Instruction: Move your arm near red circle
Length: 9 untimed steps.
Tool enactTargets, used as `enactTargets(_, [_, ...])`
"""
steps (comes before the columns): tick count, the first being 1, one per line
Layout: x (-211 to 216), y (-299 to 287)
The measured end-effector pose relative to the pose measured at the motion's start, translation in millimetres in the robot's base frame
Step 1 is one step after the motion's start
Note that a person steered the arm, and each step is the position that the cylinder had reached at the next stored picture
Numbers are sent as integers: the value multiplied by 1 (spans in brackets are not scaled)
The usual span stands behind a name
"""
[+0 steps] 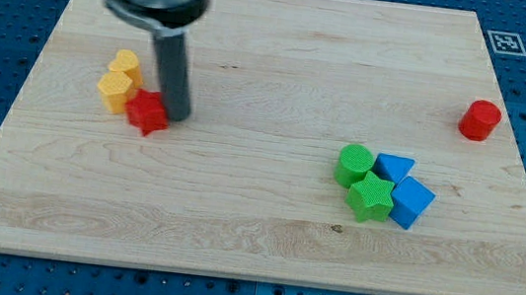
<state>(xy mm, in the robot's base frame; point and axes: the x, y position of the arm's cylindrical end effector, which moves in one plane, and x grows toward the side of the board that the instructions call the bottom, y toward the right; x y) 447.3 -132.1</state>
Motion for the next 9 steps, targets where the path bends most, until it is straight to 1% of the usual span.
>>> enactTargets(1, [-18, 2])
enactTargets(2, [-20, 65])
enactTargets(3, [19, 90])
enactTargets(4, [83, 76])
enactTargets(5, [103, 8])
enactTargets(6, [98, -41])
enactTargets(8, [54, -42])
enactTargets(9, [44, -40])
